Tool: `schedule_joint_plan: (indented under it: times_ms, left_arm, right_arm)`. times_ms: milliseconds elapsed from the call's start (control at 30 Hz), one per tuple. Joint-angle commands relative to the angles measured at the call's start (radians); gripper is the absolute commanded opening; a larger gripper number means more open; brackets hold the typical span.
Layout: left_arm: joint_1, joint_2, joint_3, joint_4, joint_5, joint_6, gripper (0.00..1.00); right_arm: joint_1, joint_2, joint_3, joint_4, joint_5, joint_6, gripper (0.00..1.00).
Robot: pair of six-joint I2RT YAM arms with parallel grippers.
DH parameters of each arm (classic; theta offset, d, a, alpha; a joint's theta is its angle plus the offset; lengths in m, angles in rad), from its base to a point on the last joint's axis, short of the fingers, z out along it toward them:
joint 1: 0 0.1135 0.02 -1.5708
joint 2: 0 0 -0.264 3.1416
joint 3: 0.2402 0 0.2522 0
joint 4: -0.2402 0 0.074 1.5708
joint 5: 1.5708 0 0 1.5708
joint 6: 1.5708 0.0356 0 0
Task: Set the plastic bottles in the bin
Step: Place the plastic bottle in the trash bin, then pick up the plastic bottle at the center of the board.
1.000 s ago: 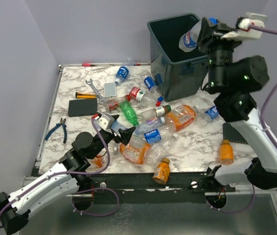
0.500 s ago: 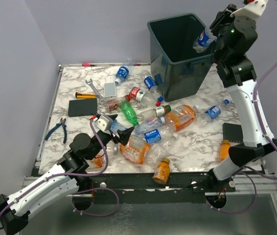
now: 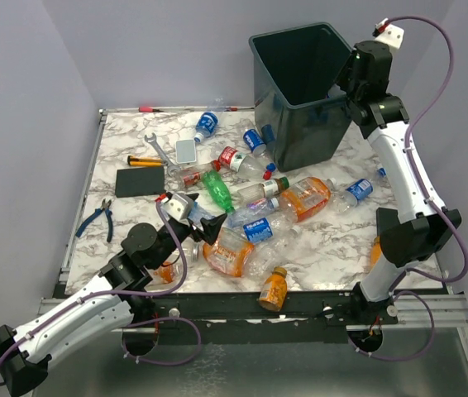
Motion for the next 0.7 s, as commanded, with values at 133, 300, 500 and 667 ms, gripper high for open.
schedule_joint_plan:
  times_ms: [133, 300, 500, 667]
  left_arm:
    - [-0.005, 0.013, 0.018, -0.017, -0.012, 0.012, 0.99]
    - [-0.005, 0.027, 0.021, -0.015, -0.032, -0.011, 0.99]
    - [-0.005, 0.069, 0.044, -0.037, -0.058, -0.057, 0.99]
    - [-0.005, 0.102, 0.079, -0.077, -0.081, -0.08, 0.99]
  right_arm:
    - [0.0, -0.045, 0.033, -0.059, -0.087, 0.039, 0.67]
    - [0.006, -0.142, 0.043, -0.062, -0.181, 0.1, 0.7]
    - [0.031, -0.527, -0.371, 0.117, -0.549, 0.213, 0.71]
    - [0.031, -0.832, -0.738, 0.117, -0.725, 0.284, 0.72]
